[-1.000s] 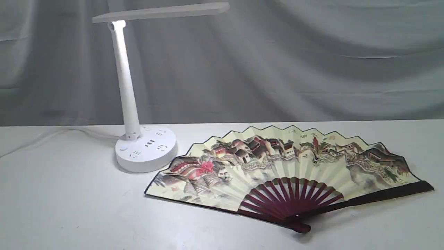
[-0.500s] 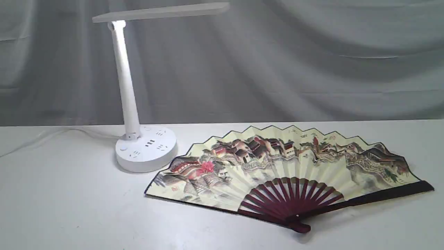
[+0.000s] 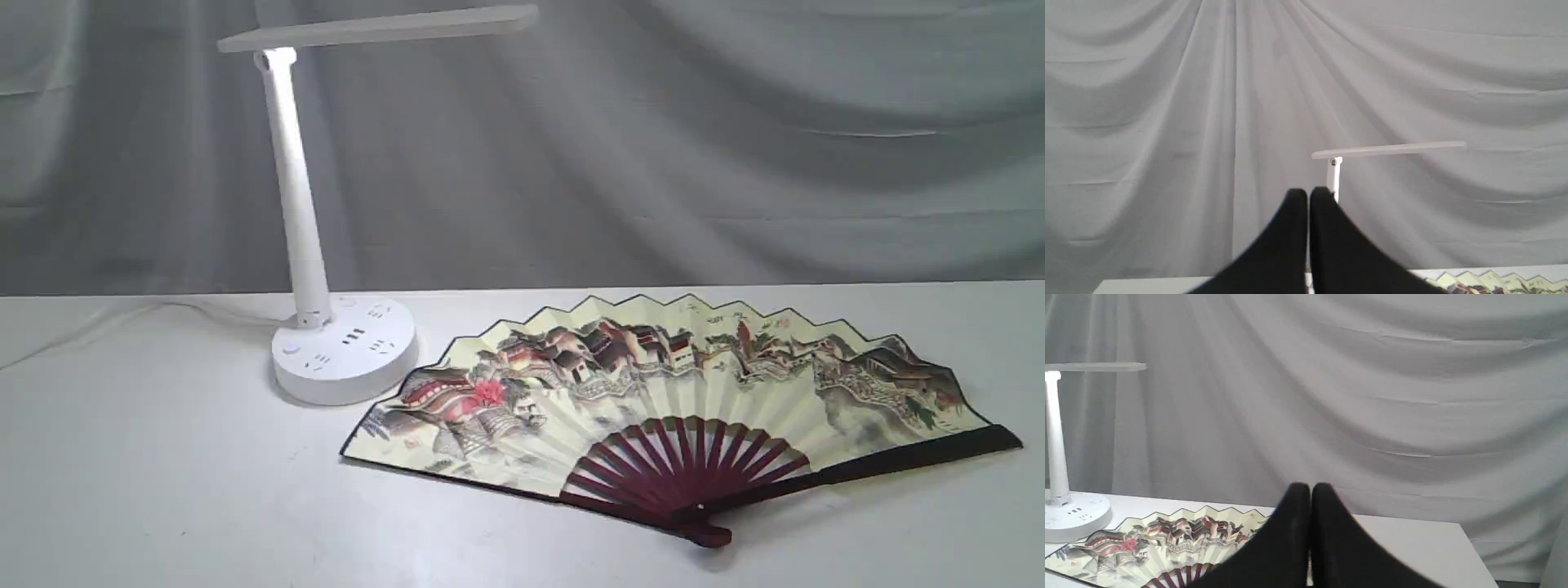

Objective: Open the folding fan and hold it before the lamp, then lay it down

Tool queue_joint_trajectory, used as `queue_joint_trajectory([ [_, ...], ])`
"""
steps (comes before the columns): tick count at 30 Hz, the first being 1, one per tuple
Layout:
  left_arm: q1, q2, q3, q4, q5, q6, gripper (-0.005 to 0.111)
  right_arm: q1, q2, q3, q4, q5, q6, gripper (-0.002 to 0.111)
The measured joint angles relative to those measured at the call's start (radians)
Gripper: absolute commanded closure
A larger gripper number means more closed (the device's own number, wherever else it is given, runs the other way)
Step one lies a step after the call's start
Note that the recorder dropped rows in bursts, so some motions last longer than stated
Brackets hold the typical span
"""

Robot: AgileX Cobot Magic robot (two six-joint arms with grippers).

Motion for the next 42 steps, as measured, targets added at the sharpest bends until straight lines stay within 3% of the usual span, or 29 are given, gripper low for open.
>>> queue_joint_trajectory([
  [8,0.0,0.0,0.084,-0.007,-0.031,0.0,0.107,0.0,0.0,0.099,0.002,-0.08,0.012,0.108],
  [15,0.0,0.002,0.273,-0.015,-0.125,0.0,0.107,0.0,0.002,0.27,0.032,-0.287,0.013,0.108],
  [21,0.0,0.003,0.445,-0.021,-0.309,-0.031,0.107,0.0,0.004,0.447,0.086,-0.466,0.016,0.108],
  [32,0.0,0.005,0.643,-0.007,-0.591,-0.043,0.107,0.0,0.004,0.744,0.097,-0.782,0.016,0.108],
  [42,0.0,0.003,0.84,0.007,-0.752,-0.043,0.107,0.0,0.004,0.959,0.097,-0.945,0.013,0.108],
])
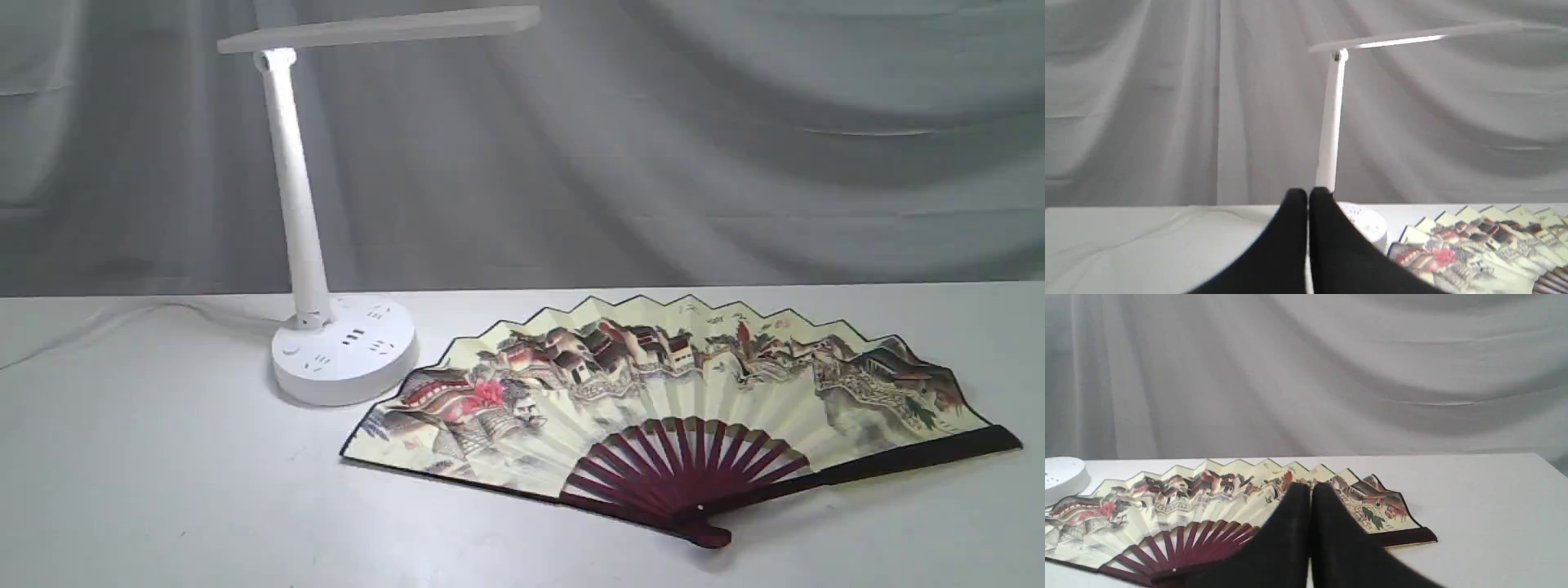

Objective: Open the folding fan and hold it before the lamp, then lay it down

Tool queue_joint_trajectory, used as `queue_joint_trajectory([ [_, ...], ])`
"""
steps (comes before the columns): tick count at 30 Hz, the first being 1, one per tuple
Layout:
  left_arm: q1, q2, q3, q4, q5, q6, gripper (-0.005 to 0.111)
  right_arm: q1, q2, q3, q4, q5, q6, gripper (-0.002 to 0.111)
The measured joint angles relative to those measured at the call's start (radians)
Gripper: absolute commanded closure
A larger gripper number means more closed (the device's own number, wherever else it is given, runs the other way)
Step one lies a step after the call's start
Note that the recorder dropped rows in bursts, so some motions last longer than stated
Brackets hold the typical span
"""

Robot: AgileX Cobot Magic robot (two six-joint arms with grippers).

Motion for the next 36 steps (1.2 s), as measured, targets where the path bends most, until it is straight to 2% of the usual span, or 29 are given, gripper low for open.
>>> queue_joint_trajectory([
  [5,0.0,0.0,0.149,0.0,-0.096,0.0,0.107,0.0,0.0,0.005,-0.013,0.015,-0.004,0.108],
  [7,0.0,0.0,0.164,0.0,-0.094,0.0,0.107,0.0,0.0,0.005,-0.015,0.017,-0.004,0.108],
  [36,0.0,0.0,0.167,0.0,-0.072,-0.001,0.107,0.0,0.0,0.005,-0.023,0.052,-0.008,0.108],
])
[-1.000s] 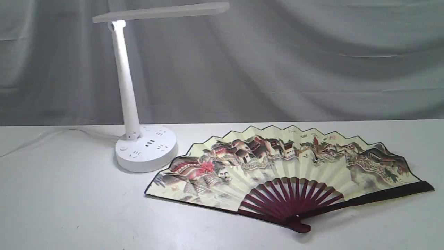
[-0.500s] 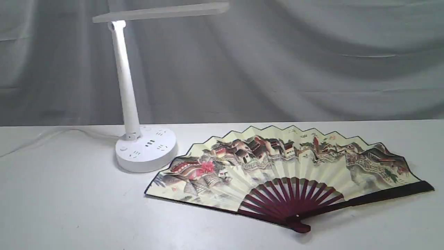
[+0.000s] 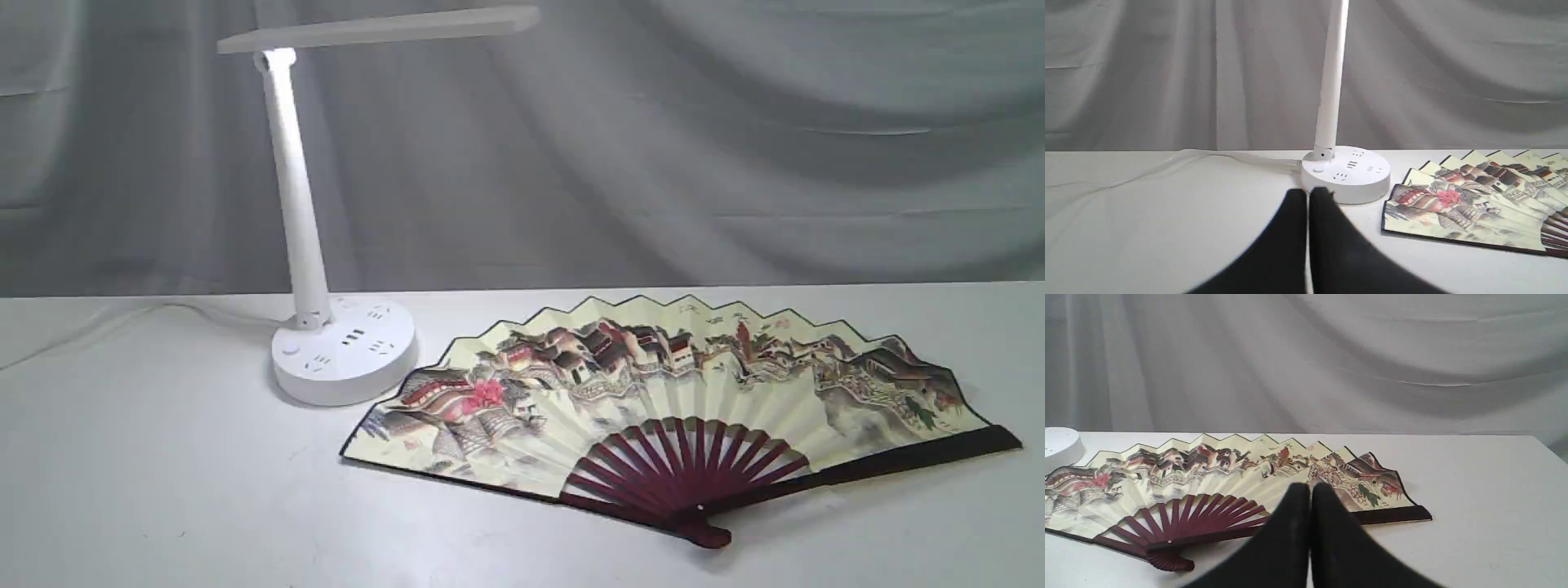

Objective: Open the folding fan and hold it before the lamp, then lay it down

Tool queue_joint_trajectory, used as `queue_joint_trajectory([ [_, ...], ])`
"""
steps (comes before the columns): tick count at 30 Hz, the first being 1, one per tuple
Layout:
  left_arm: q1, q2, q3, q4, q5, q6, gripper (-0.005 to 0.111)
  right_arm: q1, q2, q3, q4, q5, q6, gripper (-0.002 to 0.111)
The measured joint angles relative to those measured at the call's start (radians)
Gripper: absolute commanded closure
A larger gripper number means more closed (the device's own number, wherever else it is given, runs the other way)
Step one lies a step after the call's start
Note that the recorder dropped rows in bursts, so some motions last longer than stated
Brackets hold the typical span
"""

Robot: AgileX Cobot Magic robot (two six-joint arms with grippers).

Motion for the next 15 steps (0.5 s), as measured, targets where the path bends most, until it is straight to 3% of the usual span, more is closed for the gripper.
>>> queue_joint_trajectory([
  [15,0.0,0.0,0.0,0.0,0.0,0.0,0.107,-0.05,0.0,0.0,-0.002,0.0,-0.004,0.108],
])
